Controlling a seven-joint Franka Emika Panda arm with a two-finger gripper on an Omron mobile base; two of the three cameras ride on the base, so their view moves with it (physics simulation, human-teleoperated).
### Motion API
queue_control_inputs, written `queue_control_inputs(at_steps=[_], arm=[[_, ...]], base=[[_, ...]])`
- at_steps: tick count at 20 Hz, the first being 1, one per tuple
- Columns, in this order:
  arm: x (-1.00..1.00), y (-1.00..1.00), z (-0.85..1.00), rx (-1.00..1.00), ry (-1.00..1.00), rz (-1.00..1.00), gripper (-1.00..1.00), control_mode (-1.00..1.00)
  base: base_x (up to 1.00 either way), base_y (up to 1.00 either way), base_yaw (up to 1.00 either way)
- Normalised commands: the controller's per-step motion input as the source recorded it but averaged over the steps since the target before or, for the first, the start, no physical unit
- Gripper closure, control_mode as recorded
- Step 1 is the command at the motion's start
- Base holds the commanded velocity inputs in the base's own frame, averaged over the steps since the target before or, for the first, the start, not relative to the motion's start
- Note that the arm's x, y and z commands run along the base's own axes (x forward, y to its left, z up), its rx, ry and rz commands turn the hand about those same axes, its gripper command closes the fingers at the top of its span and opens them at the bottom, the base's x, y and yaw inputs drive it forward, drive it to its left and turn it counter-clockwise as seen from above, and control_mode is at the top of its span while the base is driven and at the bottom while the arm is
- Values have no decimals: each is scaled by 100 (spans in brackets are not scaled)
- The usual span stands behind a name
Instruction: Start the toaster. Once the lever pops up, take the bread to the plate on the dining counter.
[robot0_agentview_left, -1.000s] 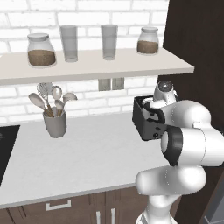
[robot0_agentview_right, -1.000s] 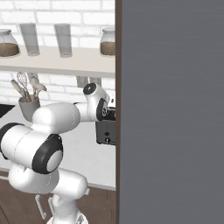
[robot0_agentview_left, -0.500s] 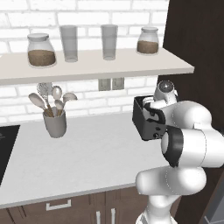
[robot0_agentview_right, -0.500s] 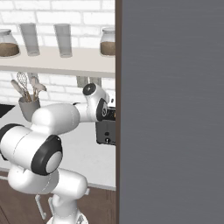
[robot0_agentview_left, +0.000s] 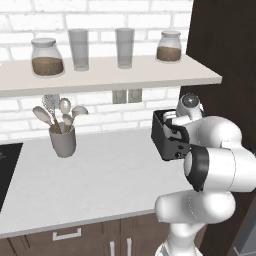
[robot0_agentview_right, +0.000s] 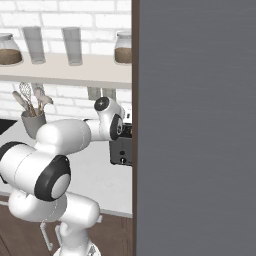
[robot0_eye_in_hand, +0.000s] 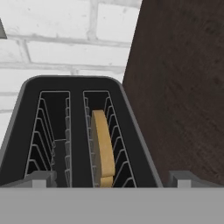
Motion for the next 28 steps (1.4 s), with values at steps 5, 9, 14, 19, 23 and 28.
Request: queue_control_inputs(at_steps=[5,9,14,19,23,28], arm=[[0,0,0,0,0,0,-100,-100],[0,0,0,0,0,0,-100,-100],[0,0,0,0,0,0,-100,-100],[0,0,0,0,0,0,-100,-100],[0,0,0,0,0,0,-100,-100],[0,0,0,0,0,0,-100,-100]], base=[[0,0,0],[0,0,0],[0,0,0],[0,0,0],[0,0,0],[0,0,0]])
